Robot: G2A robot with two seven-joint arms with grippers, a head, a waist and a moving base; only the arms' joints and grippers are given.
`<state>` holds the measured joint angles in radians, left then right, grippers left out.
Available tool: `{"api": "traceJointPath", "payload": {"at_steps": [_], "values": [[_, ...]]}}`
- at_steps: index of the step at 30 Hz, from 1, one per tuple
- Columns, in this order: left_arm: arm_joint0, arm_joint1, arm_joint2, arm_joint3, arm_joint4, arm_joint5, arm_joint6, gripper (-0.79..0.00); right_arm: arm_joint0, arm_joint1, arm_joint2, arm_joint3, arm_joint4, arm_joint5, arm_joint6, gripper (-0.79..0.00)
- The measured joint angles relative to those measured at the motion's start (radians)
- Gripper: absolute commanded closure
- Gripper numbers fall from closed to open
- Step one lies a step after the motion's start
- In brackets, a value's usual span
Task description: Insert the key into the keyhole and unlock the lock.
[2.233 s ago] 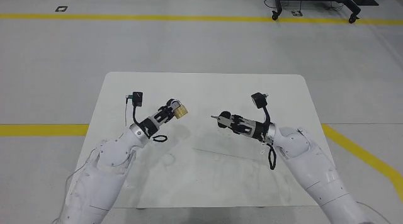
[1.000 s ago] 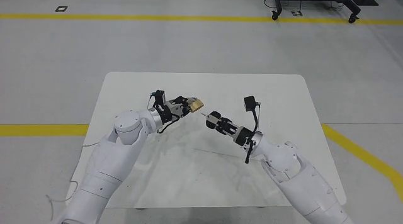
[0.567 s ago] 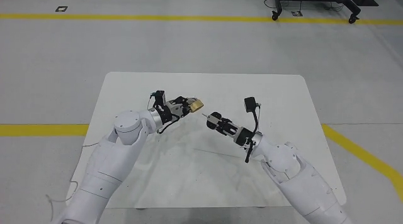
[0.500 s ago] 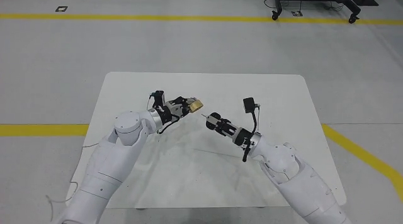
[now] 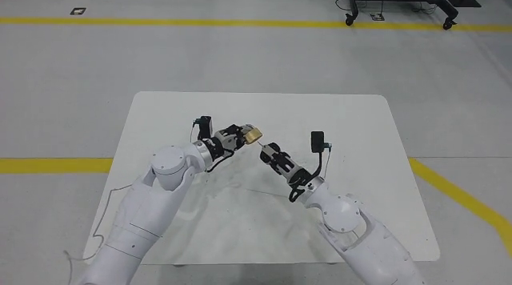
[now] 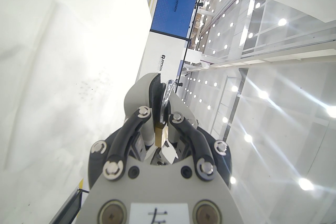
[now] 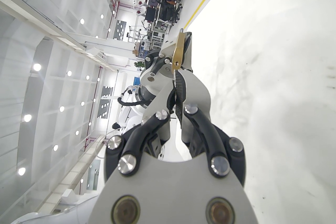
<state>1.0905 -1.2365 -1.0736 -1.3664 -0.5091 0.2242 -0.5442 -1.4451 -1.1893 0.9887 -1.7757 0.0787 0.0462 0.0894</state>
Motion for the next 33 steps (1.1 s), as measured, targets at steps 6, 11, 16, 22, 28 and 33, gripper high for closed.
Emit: {"api": "traceJointPath", "payload": {"at_steps": [6, 11, 16, 22, 28, 33], "values": [[0.000, -0.002, 0.001, 0.000, 0.005, 0.000, 0.005, 0.000, 0.012, -0.013, -0.019, 0.015, 0.001, 0.016, -0.033, 0.000], [0.005, -0.003, -0.002, -0.005, 0.008, -0.011, 0.006, 0.000, 0.015, -0.023, -0.021, 0.026, 0.022, 0.020, -0.054, 0.000], [0.012, -0.004, -0.007, -0.010, 0.010, -0.021, 0.009, 0.000, 0.014, -0.030, -0.014, 0.034, 0.038, 0.015, -0.068, 0.000], [0.012, -0.005, -0.009, -0.011, 0.015, -0.022, 0.004, 0.000, 0.016, -0.036, -0.009, 0.037, 0.043, 0.012, -0.064, 0.000], [0.013, -0.006, -0.010, -0.012, 0.021, -0.025, 0.003, 0.000, 0.013, -0.041, -0.009, 0.036, 0.034, 0.021, -0.051, 0.000], [0.015, -0.006, -0.006, -0.017, 0.047, -0.035, -0.001, 0.000, 0.010, -0.045, -0.004, 0.038, 0.037, 0.027, -0.055, 0.000]]}}
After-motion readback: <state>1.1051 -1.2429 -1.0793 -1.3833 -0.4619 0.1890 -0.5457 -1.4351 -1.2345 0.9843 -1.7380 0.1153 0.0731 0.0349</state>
